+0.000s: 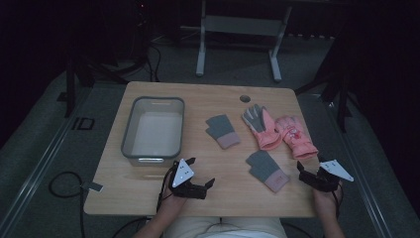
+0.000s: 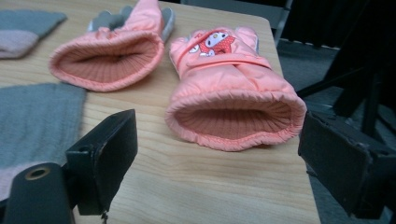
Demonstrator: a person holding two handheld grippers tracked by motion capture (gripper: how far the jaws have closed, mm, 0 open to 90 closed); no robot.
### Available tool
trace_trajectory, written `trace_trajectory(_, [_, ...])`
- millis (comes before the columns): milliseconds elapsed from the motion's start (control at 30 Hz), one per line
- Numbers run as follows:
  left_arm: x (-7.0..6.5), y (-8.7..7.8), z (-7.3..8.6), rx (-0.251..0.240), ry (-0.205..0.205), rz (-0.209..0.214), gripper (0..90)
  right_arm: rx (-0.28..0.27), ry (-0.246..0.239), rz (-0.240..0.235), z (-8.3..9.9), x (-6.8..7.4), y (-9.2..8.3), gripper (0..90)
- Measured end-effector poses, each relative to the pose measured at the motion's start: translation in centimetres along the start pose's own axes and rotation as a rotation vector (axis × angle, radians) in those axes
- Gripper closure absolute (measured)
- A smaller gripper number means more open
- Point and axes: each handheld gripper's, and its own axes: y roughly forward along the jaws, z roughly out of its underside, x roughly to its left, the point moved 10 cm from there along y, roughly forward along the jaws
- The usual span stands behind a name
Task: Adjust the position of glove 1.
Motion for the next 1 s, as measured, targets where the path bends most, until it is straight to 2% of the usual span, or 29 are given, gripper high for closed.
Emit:
trace_trajectory(567, [0.01,0.03,0.01,0.003,0.004,-0.009,0.4,0.026,0.027,0.005,0.27,-0.24,-0.01,11.9])
trace_trajectory(1000, [0.03,0.04,0.03,0.006,-0.002,-0.002,0.4,0.039,-0.009,0.009,0.3,0.05,-0.01,12.6])
